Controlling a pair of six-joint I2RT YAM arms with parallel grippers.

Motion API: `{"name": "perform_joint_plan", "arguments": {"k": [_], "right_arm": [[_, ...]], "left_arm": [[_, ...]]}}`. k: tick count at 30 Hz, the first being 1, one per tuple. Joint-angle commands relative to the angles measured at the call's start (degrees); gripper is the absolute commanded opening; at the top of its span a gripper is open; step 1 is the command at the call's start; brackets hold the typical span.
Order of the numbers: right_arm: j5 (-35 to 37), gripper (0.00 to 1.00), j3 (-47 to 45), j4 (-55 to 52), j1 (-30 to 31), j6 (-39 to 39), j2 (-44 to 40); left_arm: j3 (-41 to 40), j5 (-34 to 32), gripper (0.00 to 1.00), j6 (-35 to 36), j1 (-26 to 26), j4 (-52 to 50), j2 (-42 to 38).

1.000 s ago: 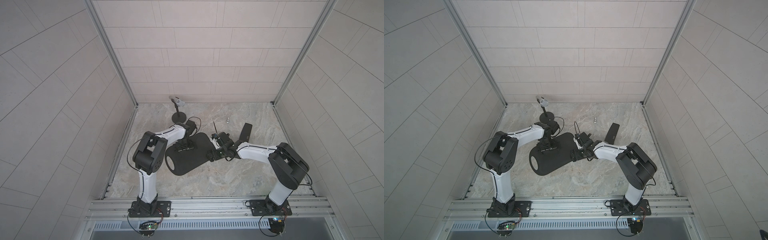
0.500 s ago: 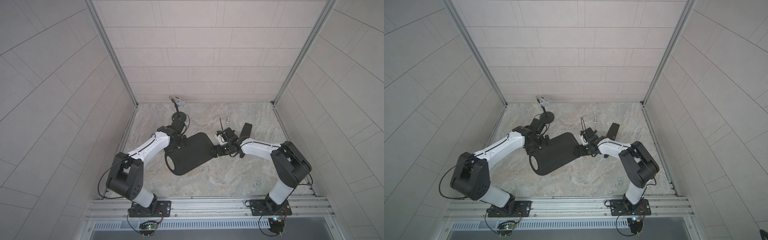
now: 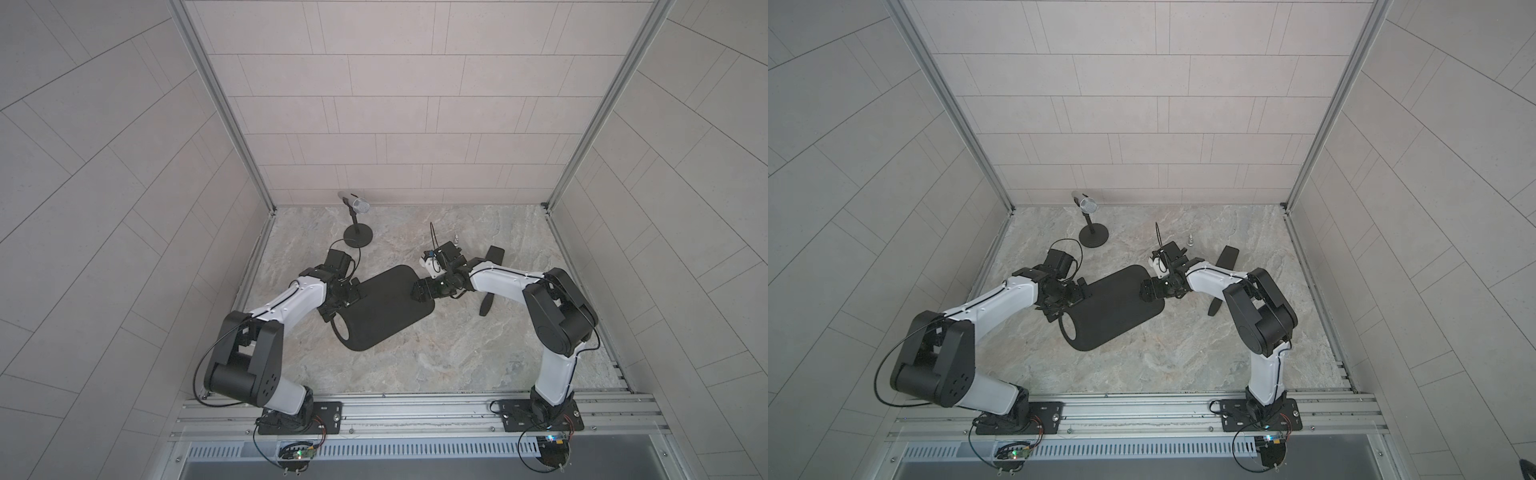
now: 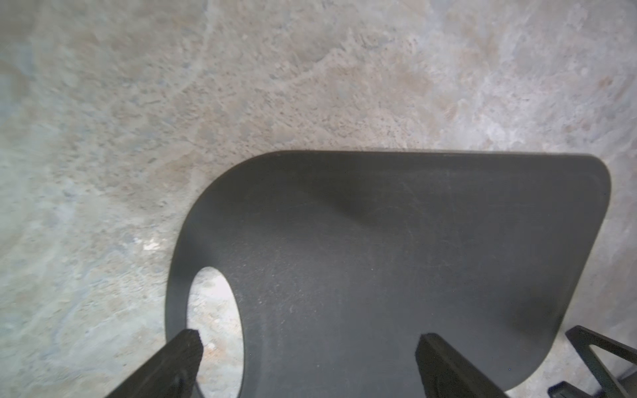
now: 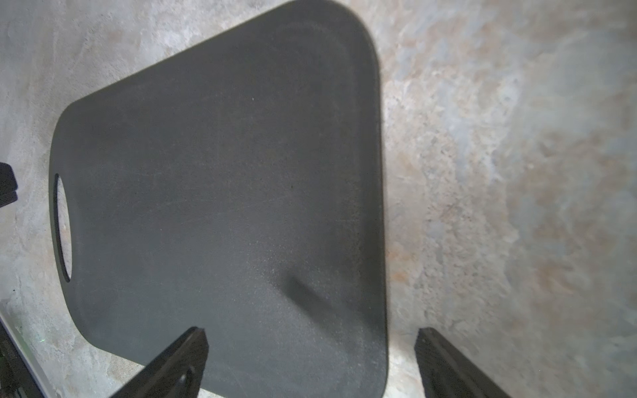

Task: Align the knife with the edge of the cutting board
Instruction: Adjust the work surface at the center of the board.

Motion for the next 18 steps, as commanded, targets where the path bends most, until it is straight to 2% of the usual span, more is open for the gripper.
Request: {"name": "perform_joint_plan", "arguments": {"k": [1, 18], "right_arm": [[-0.74, 0.95, 0.53, -0.81, 0.15, -0.34, 1.68], [1.17, 0.94, -0.08, -0.66, 1.6, 1.1, 3.59]], "left_arm": [[-1.05, 1.91, 1.0, -0.69, 0.24, 1.69, 2.34], [-2.05, 1.56, 1.0, -2.3, -1.97, 2.64, 9.11]]}}
